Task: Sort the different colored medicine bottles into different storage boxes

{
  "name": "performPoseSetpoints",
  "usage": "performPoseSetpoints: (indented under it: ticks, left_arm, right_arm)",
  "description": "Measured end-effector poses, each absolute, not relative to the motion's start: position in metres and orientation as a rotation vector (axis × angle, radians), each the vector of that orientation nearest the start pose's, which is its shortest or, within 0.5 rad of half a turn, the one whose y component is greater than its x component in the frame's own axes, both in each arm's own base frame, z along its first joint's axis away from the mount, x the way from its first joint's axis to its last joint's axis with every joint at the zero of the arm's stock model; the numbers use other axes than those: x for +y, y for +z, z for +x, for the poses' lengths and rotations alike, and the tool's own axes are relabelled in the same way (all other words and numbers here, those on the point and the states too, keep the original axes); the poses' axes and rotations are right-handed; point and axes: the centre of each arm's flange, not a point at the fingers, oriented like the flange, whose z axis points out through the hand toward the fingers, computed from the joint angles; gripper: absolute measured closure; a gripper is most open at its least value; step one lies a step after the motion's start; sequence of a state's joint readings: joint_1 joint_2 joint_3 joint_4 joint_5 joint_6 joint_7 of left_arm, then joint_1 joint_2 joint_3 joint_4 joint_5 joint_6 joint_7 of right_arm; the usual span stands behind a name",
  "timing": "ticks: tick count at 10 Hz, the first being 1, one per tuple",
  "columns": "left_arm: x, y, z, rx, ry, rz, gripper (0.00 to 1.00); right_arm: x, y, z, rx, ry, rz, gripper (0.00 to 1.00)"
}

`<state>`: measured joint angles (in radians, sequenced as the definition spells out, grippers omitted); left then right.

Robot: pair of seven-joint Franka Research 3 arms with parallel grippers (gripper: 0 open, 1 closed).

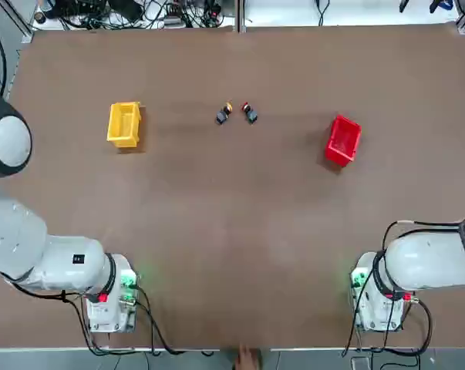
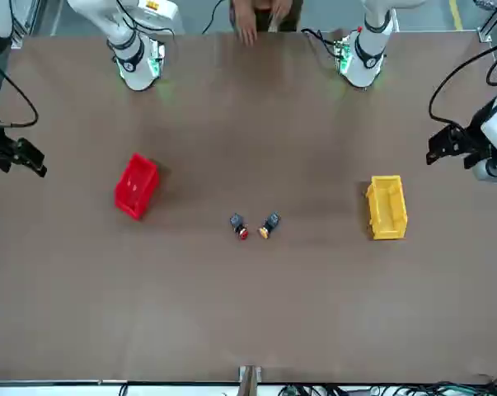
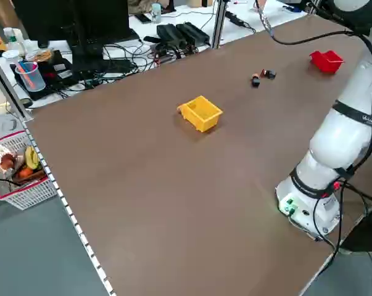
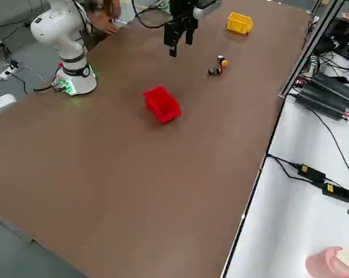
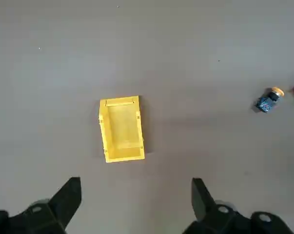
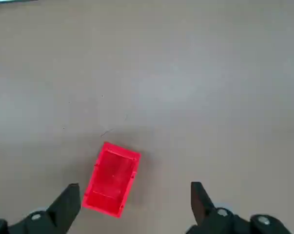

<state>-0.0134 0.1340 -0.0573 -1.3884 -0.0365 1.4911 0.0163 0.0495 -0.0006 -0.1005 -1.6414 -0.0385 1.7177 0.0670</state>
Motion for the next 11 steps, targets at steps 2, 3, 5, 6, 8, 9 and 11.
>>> performPoseSetpoints:
  ticks: [2, 3, 5, 6, 8, 9, 11]
  left_arm:
    - [-0.044, 0.627, 0.586, 0.146, 0.051, -3.181, 0.00]
    - [-0.047, 0.627, 0.586, 0.160, 0.051, -3.181, 0.00]
    - [-0.075, 0.626, 0.584, 0.242, 0.055, -3.182, 0.00]
    - [-0.095, 0.623, 0.582, 0.302, 0.065, -3.182, 0.00]
    - [-0.136, 0.606, 0.582, 0.396, 0.114, -3.182, 0.00]
    - [-0.159, 0.593, 0.584, 0.451, 0.131, -3.185, 0.01]
    - [-0.231, 0.545, 0.590, 0.579, 0.165, -3.182, 0.01]
  right_arm:
    - [-0.035, 0.604, 0.566, 0.188, -0.121, -3.171, 0.00]
    - [-0.035, 0.604, 0.566, 0.188, -0.119, -3.172, 0.00]
    - [-0.035, 0.604, 0.567, 0.188, -0.132, -3.170, 0.00]
    - [-0.034, 0.605, 0.568, 0.186, -0.150, -3.168, 0.00]
    - [-0.031, 0.604, 0.569, 0.177, -0.155, -3.165, 0.00]
    - [-0.024, 0.599, 0.570, 0.162, -0.140, -3.159, 0.00]
    - [0.002, 0.580, 0.577, 0.104, -0.095, -3.137, 0.00]
